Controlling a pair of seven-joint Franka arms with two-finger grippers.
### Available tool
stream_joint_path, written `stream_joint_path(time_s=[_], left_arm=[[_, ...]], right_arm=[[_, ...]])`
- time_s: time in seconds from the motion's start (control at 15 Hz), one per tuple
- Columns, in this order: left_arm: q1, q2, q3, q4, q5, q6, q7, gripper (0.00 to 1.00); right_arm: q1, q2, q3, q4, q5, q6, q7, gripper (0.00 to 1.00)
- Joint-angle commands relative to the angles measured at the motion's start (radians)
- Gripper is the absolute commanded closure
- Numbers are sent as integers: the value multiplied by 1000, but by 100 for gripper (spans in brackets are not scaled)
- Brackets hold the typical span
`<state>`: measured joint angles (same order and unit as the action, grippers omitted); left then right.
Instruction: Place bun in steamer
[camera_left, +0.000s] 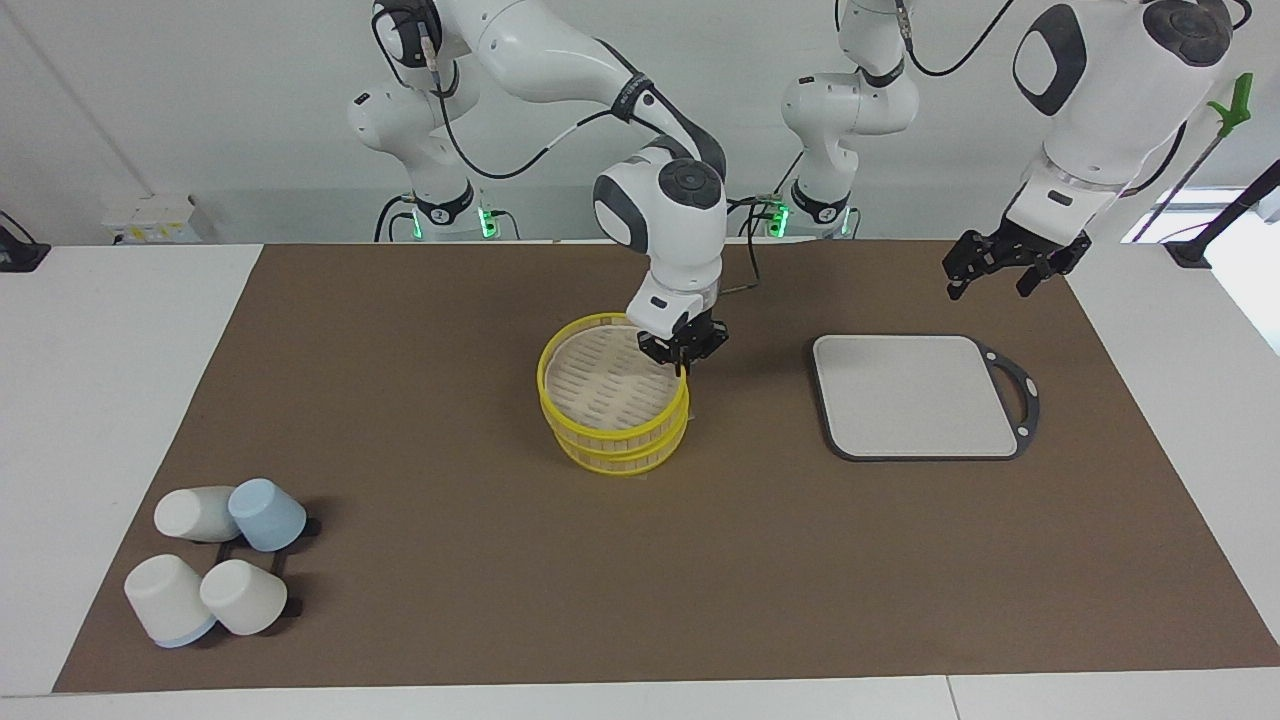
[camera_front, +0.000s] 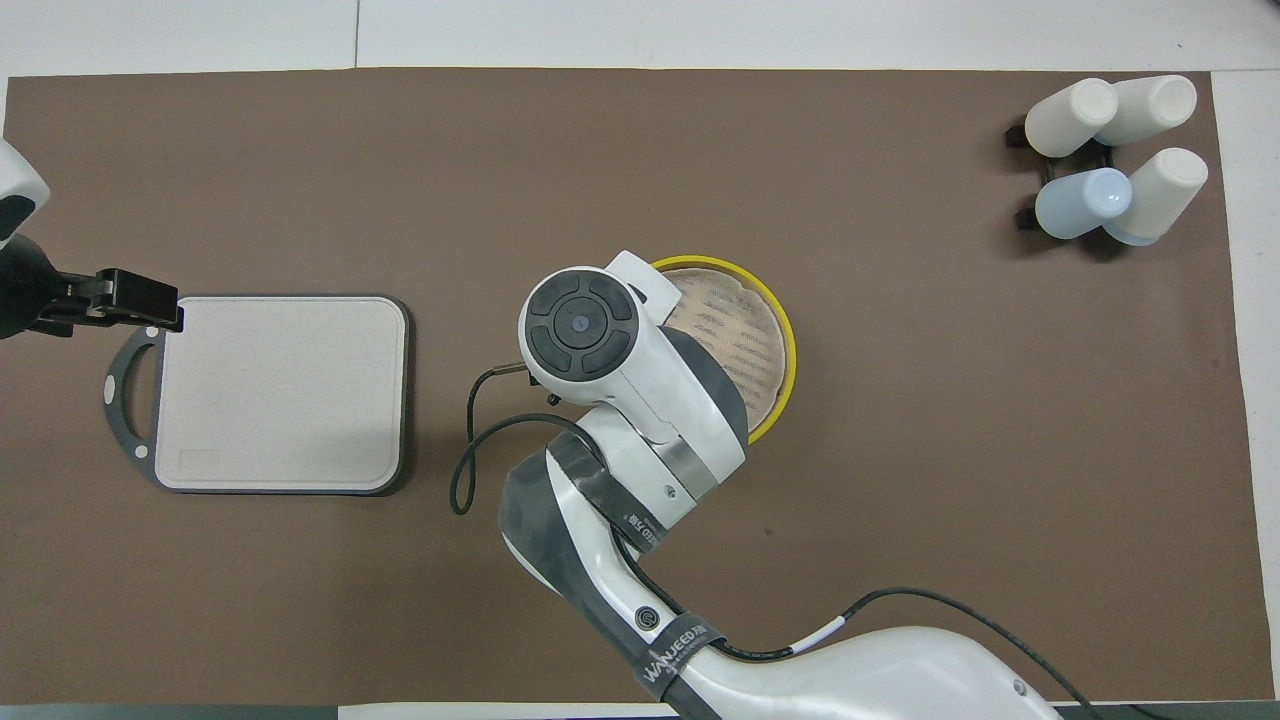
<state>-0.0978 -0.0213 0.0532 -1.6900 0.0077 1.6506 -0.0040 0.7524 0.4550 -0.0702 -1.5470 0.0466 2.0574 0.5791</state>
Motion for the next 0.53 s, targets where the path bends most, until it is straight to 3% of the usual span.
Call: stream_joint_path(time_s=[0.0, 0.47], left_arm=[[10, 23, -1, 49, -15, -32, 19, 0], [13, 6, -3, 50, -31, -31, 19, 0]], right_arm=[[-1, -27, 4, -81, 10, 85, 22, 100], [-5, -30, 4, -131, 13, 191, 10, 100]])
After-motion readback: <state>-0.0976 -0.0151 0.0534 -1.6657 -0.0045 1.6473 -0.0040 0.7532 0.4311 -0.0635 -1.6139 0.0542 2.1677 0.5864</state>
